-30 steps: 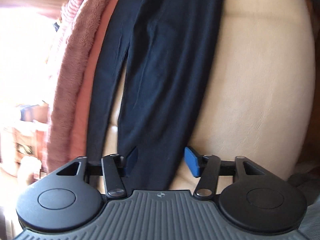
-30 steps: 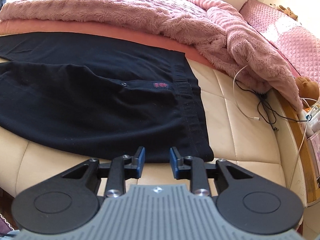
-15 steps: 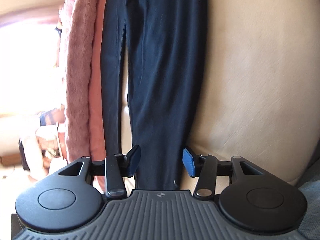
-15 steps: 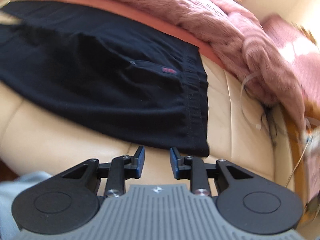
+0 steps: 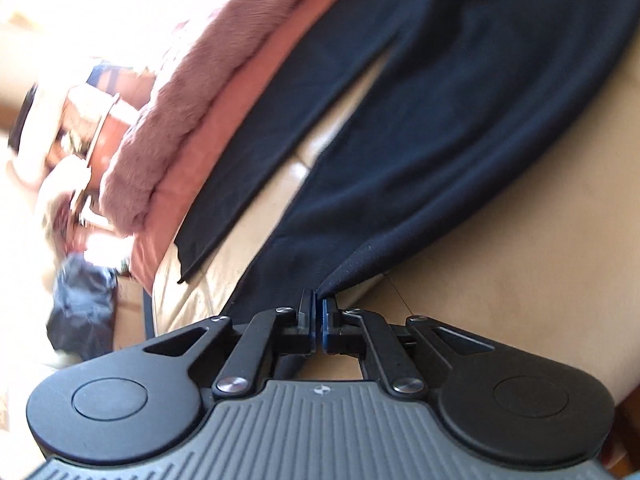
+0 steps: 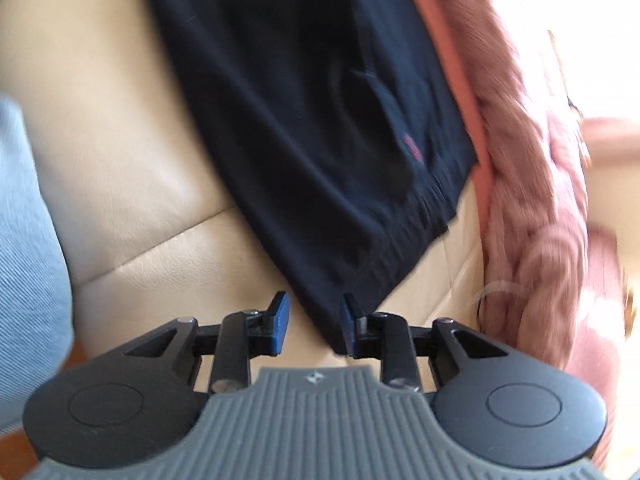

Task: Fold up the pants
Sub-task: 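Lift the hems with both grippers and fold the legs over toward the waistband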

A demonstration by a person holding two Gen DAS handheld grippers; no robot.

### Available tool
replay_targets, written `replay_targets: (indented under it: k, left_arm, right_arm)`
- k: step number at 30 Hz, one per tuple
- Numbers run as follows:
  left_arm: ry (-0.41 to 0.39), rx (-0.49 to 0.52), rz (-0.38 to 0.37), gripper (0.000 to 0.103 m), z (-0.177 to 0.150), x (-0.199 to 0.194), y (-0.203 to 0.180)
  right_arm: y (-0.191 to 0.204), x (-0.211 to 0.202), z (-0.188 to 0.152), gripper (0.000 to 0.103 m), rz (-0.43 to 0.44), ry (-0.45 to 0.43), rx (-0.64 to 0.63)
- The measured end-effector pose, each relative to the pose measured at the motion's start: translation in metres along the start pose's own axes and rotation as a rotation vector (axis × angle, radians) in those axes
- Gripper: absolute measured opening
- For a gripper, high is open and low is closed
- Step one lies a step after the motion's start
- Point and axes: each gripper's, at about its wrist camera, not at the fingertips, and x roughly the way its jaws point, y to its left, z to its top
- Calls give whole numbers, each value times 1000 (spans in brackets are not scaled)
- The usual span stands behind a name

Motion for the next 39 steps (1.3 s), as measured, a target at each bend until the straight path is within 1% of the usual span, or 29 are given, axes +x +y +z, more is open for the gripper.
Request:
replay_targets:
  k: [3, 4, 5, 6, 9, 12, 16, 20, 21, 25, 28, 30, 32, 36, 39]
  left_arm:
    - [-1, -87, -19, 2, 6, -4, 11]
    - [-5, -110, -22, 2, 6, -6, 14]
    - [-11, -129, -20, 2, 8, -8, 19]
    - [-17, -150, -18, 2, 5, -15, 16]
    - [-46, -233, -21, 2, 8, -26, 30]
    - [-86, -321, -11, 1, 17, -38, 49]
    - [-138, -446, -2, 1, 34, -50, 87]
    - [-147, -524, -8, 1, 59, -48, 123]
    - [-143, -533, -5, 1, 65, -44, 131]
    - [-79, -544, -10, 1, 92, -12, 154]
    - [-37, -575, -55, 1, 106, 20, 166]
    - [-2, -592, -79, 1, 117, 45, 171]
    - [26, -594, -88, 1, 126, 66, 171]
    - [88, -580, -107, 1, 138, 110, 165]
    - [124, -556, -111, 1, 144, 138, 156]
  right_arm:
    - [13, 8, 2, 20, -8, 6, -151]
    - [14, 8, 1, 14, -6, 3, -170]
    - [14, 7, 2, 1, -16, 2, -167]
    - [12, 5, 1, 0, -38, -8, -147]
    - [-1, -6, -1, 0, -88, -40, -42]
    - [-24, -23, -3, 0, -163, -88, 115]
    - [-64, -48, 1, 0, -280, -158, 307]
    - [-109, -56, 15, 0, -335, -192, 430]
    - [-121, -54, 21, 0, -346, -194, 452]
    - [-168, -37, 43, 0, -366, -192, 551]
    - [-194, -15, 62, 0, -358, -180, 590]
    - [-208, 8, 79, 0, -347, -164, 598]
    - [-219, 34, 92, 0, -330, -145, 606]
    - [-232, 90, 120, 0, -282, -107, 606]
    - [-232, 129, 135, 0, -239, -72, 602]
